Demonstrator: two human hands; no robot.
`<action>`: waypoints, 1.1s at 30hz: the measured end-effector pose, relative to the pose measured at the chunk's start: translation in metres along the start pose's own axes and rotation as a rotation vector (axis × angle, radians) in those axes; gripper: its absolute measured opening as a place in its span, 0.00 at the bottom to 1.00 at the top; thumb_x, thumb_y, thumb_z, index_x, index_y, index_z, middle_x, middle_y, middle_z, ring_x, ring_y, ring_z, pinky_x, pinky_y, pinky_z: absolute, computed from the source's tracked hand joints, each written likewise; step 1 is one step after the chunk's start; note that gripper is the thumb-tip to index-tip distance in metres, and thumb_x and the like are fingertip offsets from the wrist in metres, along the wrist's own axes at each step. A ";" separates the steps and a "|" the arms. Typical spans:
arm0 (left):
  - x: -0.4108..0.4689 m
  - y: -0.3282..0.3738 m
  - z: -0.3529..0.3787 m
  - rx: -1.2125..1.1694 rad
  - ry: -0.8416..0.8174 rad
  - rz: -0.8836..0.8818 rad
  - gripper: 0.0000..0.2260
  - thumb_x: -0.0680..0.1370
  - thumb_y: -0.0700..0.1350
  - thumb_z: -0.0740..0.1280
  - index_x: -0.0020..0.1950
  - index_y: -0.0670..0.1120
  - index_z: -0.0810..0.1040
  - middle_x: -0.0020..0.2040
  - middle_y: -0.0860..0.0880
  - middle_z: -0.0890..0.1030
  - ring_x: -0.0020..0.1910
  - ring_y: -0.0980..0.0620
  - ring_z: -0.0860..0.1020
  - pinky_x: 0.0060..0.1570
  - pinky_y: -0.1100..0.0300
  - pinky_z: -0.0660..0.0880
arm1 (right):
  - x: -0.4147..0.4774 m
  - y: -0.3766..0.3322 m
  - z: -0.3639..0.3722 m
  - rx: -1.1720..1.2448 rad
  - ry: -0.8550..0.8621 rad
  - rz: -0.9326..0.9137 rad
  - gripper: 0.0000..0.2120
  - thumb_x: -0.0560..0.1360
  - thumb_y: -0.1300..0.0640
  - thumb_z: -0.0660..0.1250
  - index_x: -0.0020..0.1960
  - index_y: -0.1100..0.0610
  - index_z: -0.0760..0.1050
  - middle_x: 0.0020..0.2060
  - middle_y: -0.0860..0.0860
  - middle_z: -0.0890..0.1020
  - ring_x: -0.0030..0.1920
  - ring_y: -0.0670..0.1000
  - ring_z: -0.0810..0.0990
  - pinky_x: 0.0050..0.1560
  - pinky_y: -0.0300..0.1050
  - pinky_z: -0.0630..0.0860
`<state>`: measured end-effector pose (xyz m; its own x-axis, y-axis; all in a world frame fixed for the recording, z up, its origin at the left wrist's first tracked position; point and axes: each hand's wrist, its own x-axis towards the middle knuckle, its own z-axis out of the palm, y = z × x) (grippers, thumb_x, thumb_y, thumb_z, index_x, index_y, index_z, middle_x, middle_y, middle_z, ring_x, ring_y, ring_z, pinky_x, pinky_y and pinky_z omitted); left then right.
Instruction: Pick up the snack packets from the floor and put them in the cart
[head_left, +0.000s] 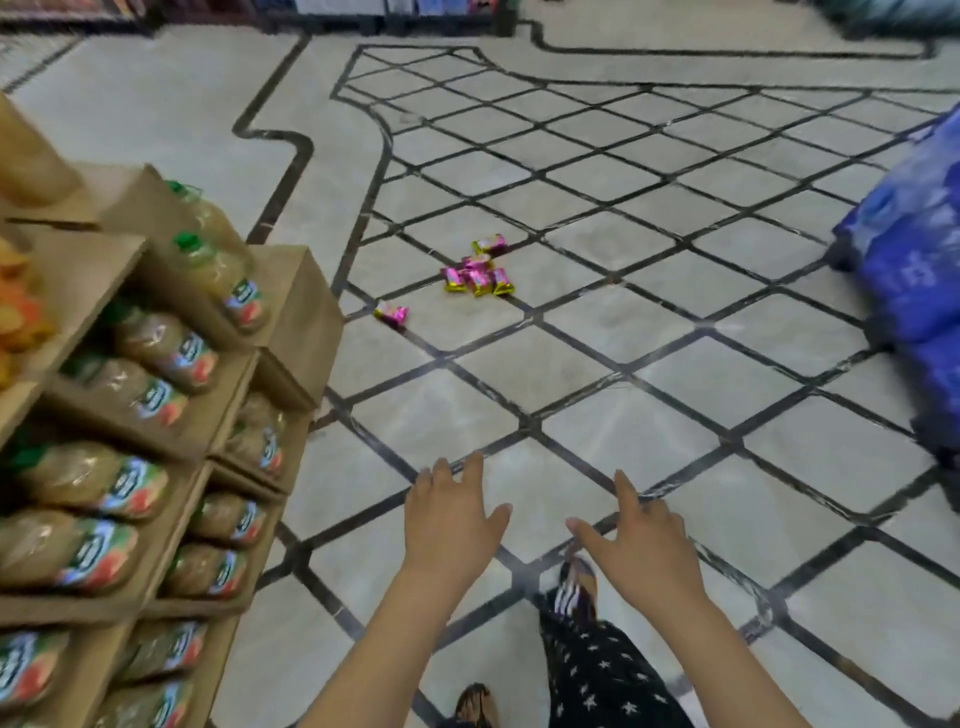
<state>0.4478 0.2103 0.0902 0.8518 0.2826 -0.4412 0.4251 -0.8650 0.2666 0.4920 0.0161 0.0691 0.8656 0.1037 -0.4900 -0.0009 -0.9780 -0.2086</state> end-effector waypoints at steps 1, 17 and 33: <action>0.018 0.008 -0.004 0.000 0.003 0.001 0.32 0.81 0.62 0.58 0.81 0.52 0.50 0.78 0.40 0.59 0.77 0.40 0.57 0.74 0.48 0.58 | 0.018 0.001 -0.009 0.006 0.002 0.007 0.42 0.75 0.28 0.52 0.79 0.48 0.43 0.72 0.60 0.64 0.72 0.61 0.61 0.66 0.54 0.66; 0.283 0.142 -0.102 0.017 0.092 -0.109 0.36 0.79 0.67 0.55 0.81 0.53 0.46 0.79 0.39 0.56 0.78 0.41 0.54 0.75 0.48 0.57 | 0.331 -0.010 -0.195 0.018 0.024 -0.103 0.41 0.75 0.30 0.54 0.80 0.49 0.43 0.74 0.61 0.61 0.73 0.62 0.60 0.68 0.55 0.65; 0.613 0.093 -0.207 -0.015 0.062 -0.193 0.40 0.78 0.69 0.55 0.81 0.51 0.41 0.77 0.40 0.60 0.76 0.39 0.59 0.73 0.46 0.62 | 0.629 -0.169 -0.256 -0.089 -0.100 -0.060 0.40 0.76 0.31 0.54 0.79 0.49 0.42 0.70 0.58 0.65 0.70 0.60 0.64 0.66 0.54 0.67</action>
<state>1.0732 0.3886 0.0217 0.7710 0.4683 -0.4315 0.5866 -0.7861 0.1950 1.1648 0.2004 0.0130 0.8083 0.1755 -0.5621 0.0975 -0.9813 -0.1662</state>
